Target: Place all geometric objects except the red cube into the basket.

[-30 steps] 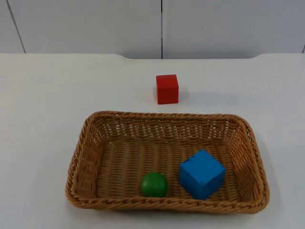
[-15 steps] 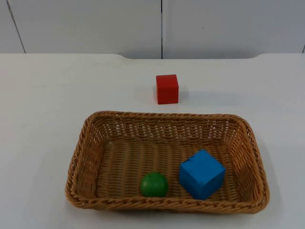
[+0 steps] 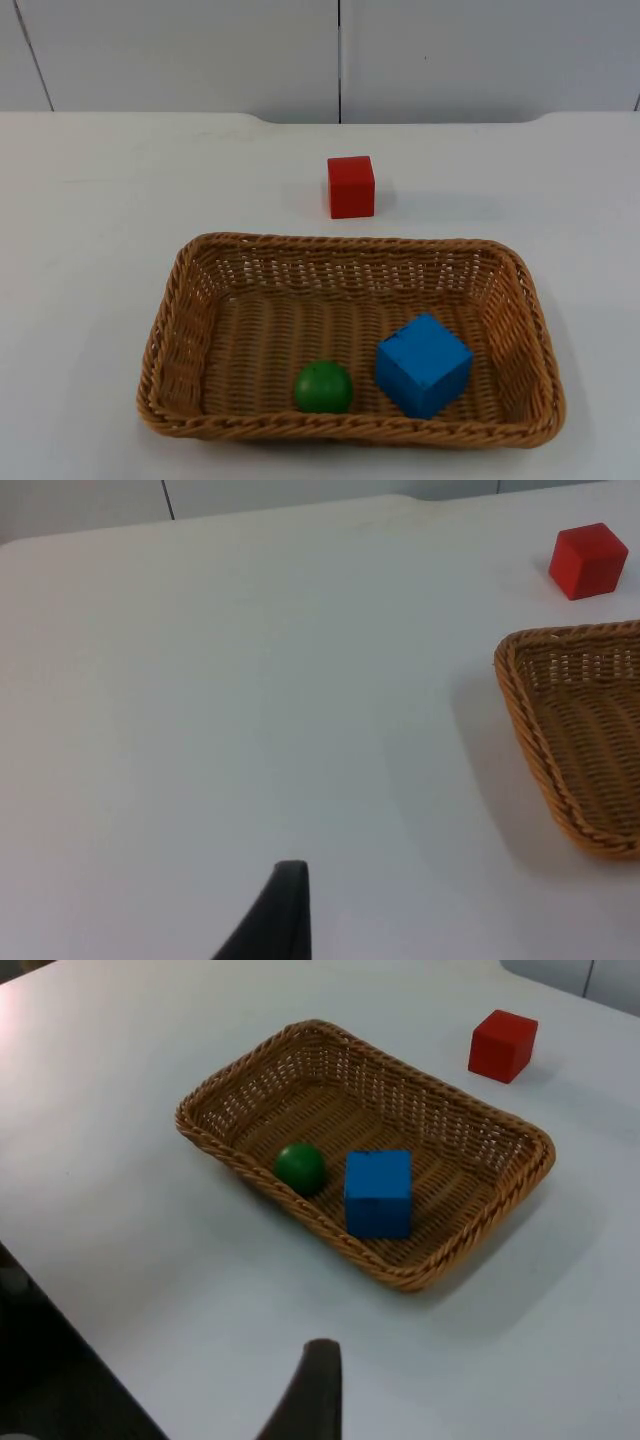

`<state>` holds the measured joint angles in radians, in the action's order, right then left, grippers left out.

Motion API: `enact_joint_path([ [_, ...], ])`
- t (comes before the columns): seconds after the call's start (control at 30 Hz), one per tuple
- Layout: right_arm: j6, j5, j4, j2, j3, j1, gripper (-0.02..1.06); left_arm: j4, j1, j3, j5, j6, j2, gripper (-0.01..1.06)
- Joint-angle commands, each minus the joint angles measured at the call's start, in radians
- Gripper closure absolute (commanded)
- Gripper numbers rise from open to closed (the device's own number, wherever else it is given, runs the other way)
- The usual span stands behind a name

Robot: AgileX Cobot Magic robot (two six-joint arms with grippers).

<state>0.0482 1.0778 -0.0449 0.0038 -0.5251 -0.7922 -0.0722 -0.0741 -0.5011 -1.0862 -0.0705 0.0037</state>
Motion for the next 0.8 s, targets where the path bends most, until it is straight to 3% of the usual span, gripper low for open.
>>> enact_joint_path([
  [0.0, -0.011, 0.001, 0.003, -0.004, 0.010, 0.000, 0.24, 0.004, 0.006, 0.006, 0.011, -0.003, -0.004, 0.00],
  [0.5, -0.011, 0.001, 0.003, -0.004, 0.010, 0.000, 0.24, 0.006, 0.006, 0.006, 0.011, 0.000, -0.004, 0.00],
  [0.53, -0.011, 0.001, 0.003, -0.004, 0.010, 0.000, 0.22, 0.006, 0.006, 0.006, 0.011, 0.000, -0.004, 0.00],
  [0.63, -0.011, 0.001, 0.003, -0.004, 0.010, 0.000, 0.00, 0.006, 0.006, 0.006, 0.011, 0.004, -0.004, 0.00],
  [0.77, -0.014, 0.001, 0.003, -0.004, 0.010, 0.000, -0.01, 0.006, 0.006, 0.006, 0.011, 0.004, -0.004, 0.00],
])
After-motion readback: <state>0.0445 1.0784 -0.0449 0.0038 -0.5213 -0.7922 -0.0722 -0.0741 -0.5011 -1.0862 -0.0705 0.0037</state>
